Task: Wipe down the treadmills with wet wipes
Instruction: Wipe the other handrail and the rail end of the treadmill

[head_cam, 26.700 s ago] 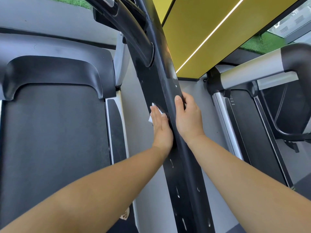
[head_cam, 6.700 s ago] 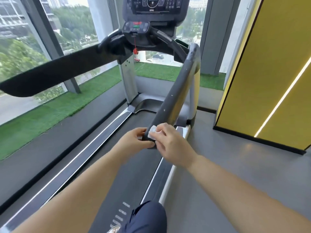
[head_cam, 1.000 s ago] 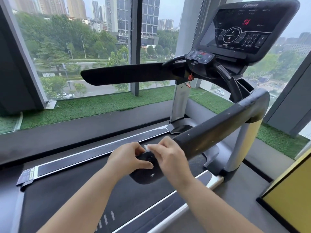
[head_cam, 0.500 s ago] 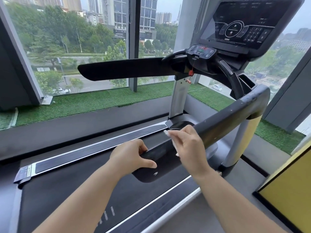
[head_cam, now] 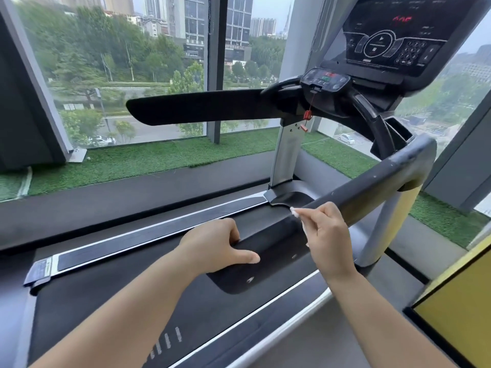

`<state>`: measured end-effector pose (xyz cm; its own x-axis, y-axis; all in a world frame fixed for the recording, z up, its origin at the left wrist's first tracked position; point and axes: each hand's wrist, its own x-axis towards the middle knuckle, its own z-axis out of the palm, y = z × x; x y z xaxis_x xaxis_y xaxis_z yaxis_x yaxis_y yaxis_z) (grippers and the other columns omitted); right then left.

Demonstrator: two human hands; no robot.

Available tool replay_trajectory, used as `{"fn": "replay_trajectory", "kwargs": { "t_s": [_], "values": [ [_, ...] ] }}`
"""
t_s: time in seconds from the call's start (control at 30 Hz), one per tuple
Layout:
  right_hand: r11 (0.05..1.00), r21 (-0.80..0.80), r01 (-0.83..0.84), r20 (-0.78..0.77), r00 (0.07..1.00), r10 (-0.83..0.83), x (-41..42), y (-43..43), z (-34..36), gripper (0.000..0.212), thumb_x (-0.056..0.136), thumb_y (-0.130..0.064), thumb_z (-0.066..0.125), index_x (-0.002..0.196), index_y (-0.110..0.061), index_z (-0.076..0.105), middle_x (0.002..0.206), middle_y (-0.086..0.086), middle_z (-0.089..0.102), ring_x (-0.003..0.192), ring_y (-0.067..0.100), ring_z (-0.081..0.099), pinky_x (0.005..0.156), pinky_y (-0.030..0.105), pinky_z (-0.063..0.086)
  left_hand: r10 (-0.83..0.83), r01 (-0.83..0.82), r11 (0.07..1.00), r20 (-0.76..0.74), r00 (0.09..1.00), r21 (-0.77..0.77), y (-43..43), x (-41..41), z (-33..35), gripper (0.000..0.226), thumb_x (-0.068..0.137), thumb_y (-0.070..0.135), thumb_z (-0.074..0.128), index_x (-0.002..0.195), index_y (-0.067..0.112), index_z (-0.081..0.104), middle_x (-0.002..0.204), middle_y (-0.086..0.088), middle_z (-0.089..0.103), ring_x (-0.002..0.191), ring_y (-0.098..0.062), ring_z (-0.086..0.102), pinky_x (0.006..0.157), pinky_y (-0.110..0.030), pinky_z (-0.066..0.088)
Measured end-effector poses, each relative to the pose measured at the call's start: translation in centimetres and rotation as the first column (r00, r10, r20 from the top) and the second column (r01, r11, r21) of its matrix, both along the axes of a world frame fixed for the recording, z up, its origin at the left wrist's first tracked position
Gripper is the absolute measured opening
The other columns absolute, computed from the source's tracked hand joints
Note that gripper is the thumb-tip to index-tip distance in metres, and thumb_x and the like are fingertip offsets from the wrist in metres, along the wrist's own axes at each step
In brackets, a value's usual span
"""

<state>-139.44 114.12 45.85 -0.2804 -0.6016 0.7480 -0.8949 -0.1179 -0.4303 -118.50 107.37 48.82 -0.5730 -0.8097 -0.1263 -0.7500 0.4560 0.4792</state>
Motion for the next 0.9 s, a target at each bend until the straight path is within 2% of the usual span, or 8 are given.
{"fn": "replay_trajectory", "kwargs": {
  "t_s": [0.1, 0.2, 0.27, 0.33, 0.4, 0.57, 0.7, 0.9],
  "values": [
    [0.993, 0.016, -0.120, 0.053, 0.991, 0.119, 2.2, 0.1, 0.3, 0.012, 0.087, -0.016, 0.067, 0.096, -0.016, 0.075, 0.075, -0.006, 0.043, 0.064, 0.009, 0.047, 0.053, 0.016, 0.050, -0.013, 0.011, 0.997, -0.020, 1.000, -0.075, 0.2, -2.0, 0.7, 0.063, 0.069, 0.066, 0.068, 0.116, 0.028, 0.049, 0.113, 0.015, 0.050, 0.106, -0.009, 0.051, 0.087, -0.027, 0.044],
    [0.975, 0.137, -0.175, -0.115, 0.975, 0.191, 3.4, -0.4, -1.4, 0.025, 0.087, -0.030, 0.061, 0.075, -0.008, 0.066, 0.067, -0.009, 0.039, 0.063, 0.006, 0.044, 0.067, 0.035, 0.052, 0.011, -0.010, 0.991, 0.004, 1.000, -0.132, 0.4, -4.1, 0.9, 0.056, 0.066, 0.058, 0.073, 0.109, 0.028, 0.051, 0.109, 0.012, 0.052, 0.101, -0.011, 0.053, 0.078, -0.028, 0.046],
    [0.947, 0.206, -0.249, -0.123, 0.953, 0.277, 2.6, -0.8, -1.5, 0.043, 0.087, -0.042, 0.049, 0.084, -0.004, 0.068, 0.066, -0.013, 0.036, 0.066, 0.002, 0.046, 0.067, 0.018, 0.046, 0.028, -0.021, 0.993, 0.057, 0.998, -0.117, 0.3, -4.8, 0.8, 0.046, 0.064, 0.054, 0.075, 0.097, 0.029, 0.053, 0.100, 0.012, 0.058, 0.091, -0.012, 0.057, 0.073, -0.029, 0.048],
    [0.929, 0.201, -0.312, -0.101, 0.936, 0.337, 1.6, -0.9, -0.8, 0.037, 0.088, -0.034, 0.046, 0.092, -0.009, 0.073, 0.070, -0.008, 0.038, 0.063, 0.005, 0.044, 0.060, 0.016, 0.041, 0.050, -0.041, 0.995, 0.096, 0.994, -0.096, 0.2, -4.9, 0.8, 0.046, 0.063, 0.055, 0.076, 0.096, 0.031, 0.055, 0.097, 0.012, 0.061, 0.089, -0.011, 0.058, 0.074, -0.029, 0.049],
    [0.933, 0.183, -0.310, -0.142, 0.931, 0.337, 0.3, -0.9, -0.3, 0.026, 0.089, -0.020, 0.051, 0.091, -0.012, 0.075, 0.070, 0.000, 0.041, 0.059, 0.015, 0.045, 0.054, 0.031, 0.046, 0.065, -0.056, 0.995, 0.111, 0.992, -0.080, 0.2, -4.8, 0.9, 0.051, 0.062, 0.057, 0.077, 0.102, 0.034, 0.056, 0.100, 0.014, 0.061, 0.093, -0.010, 0.058, 0.078, -0.030, 0.050],
    [0.980, 0.113, -0.166, -0.132, 0.975, 0.180, -3.9, -1.7, 0.1, 0.015, 0.085, -0.009, 0.062, 0.092, -0.009, 0.075, 0.072, -0.003, 0.042, 0.059, 0.018, 0.049, 0.056, 0.037, 0.049, 0.095, -0.092, 0.995, 0.089, 0.991, -0.037, 0.4, -4.6, 1.1, 0.057, 0.062, 0.057, 0.078, 0.109, 0.034, 0.057, 0.103, 0.016, 0.060, 0.098, -0.009, 0.058, 0.084, -0.031, 0.050],
    [0.977, 0.072, -0.201, 0.024, 0.979, 0.200, -1.5, -1.2, 0.6, 0.018, 0.088, -0.016, 0.063, 0.100, -0.012, 0.075, 0.074, -0.003, 0.042, 0.061, 0.016, 0.049, 0.059, 0.031, 0.051, 0.096, -0.088, 0.994, 0.128, 0.987, -0.065, 0.3, -4.9, 1.3, 0.057, 0.062, 0.059, 0.077, 0.108, 0.032, 0.056, 0.102, 0.015, 0.060, 0.097, -0.010, 0.057, 0.082, -0.029, 0.050],
    [0.924, 0.182, -0.336, -0.114, 0.926, 0.359, 1.3, -1.3, -0.6, 0.027, 0.089, -0.021, 0.052, 0.090, -0.005, 0.073, 0.068, -0.008, 0.037, 0.062, 0.004, 0.041, 0.058, 0.016, 0.033, 0.138, -0.134, 0.986, 0.034, 0.990, -0.103, 0.2, -6.0, 1.4, 0.044, 0.064, 0.054, 0.076, 0.096, 0.031, 0.058, 0.096, 0.014, 0.060, 0.091, -0.009, 0.056, 0.075, -0.028, 0.048]
  ]
}}
